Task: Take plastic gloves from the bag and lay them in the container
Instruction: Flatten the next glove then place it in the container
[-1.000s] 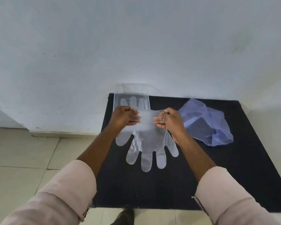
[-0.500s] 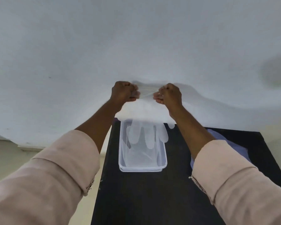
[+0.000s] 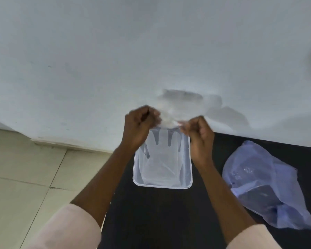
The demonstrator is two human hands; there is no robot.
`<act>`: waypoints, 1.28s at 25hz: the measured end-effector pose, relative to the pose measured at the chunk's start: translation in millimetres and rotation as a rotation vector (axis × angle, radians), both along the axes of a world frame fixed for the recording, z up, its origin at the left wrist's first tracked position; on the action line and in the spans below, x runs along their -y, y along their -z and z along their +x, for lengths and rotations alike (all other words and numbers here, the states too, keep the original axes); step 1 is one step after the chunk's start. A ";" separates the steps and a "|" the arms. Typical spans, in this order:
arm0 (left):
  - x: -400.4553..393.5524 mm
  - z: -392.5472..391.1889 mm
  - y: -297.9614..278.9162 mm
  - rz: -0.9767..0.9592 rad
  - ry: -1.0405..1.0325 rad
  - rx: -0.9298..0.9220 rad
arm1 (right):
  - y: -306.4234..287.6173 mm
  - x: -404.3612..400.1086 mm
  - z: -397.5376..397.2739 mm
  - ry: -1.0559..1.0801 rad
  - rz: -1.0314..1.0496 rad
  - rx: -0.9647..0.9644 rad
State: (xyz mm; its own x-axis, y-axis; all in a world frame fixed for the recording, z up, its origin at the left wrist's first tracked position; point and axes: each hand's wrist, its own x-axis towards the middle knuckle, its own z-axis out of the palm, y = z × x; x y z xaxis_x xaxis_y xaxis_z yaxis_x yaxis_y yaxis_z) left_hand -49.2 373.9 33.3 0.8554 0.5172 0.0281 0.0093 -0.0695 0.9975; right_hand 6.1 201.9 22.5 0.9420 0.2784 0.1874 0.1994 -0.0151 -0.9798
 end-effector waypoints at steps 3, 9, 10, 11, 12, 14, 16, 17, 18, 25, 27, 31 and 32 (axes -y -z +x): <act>5.8 -18.3 44.0 0.095 0.010 -0.157 | 40.0 10.5 -18.7 0.015 -0.226 -0.007; 21.2 -27.2 70.7 0.589 0.194 -0.312 | 58.1 13.2 -23.9 -0.136 -0.540 0.079; 24.5 -27.7 72.8 0.659 0.213 -0.333 | 59.2 12.2 -24.0 -0.147 -0.581 0.079; 27.3 -28.1 74.7 0.711 0.232 -0.354 | 59.3 10.7 -24.5 -0.158 -0.630 0.084; 29.2 -27.9 77.8 0.744 0.251 -0.379 | 59.2 9.0 -25.1 -0.171 -0.687 0.089; 31.3 -27.8 81.9 0.776 0.285 -0.439 | 59.6 5.6 -26.9 -0.214 -0.798 0.111; 32.5 -28.1 83.0 0.798 0.322 -0.494 | 61.7 2.8 -30.0 -0.263 -0.876 0.117; 32.8 -28.3 82.0 0.806 0.343 -0.521 | 63.2 1.5 -31.7 -0.287 -0.908 0.113; 33.0 -28.6 81.3 0.816 0.366 -0.550 | 64.5 0.5 -33.8 -0.306 -0.940 0.107; 37.3 -33.8 71.2 0.913 0.544 -0.725 | 66.6 -1.4 -41.9 -0.355 -1.072 0.041; 38.0 -36.7 70.4 0.916 0.594 -0.766 | 64.0 -2.4 -42.4 -0.373 -1.111 0.014; 42.1 -40.3 68.2 0.932 0.764 -0.839 | 54.2 -4.0 -43.8 -0.514 -1.265 -0.014; 42.4 -40.4 67.9 0.991 0.829 -0.875 | 50.6 -4.2 -44.3 -0.572 -1.335 0.007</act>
State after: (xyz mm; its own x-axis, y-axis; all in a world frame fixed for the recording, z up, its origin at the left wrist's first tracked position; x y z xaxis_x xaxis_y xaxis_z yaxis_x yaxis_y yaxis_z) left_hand -89.6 331.5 -34.6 0.8136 -0.0132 -0.5812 0.1682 -0.9516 0.2571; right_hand -38.2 206.1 -28.2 0.6449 0.5759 -0.5025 0.4955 -0.8156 -0.2987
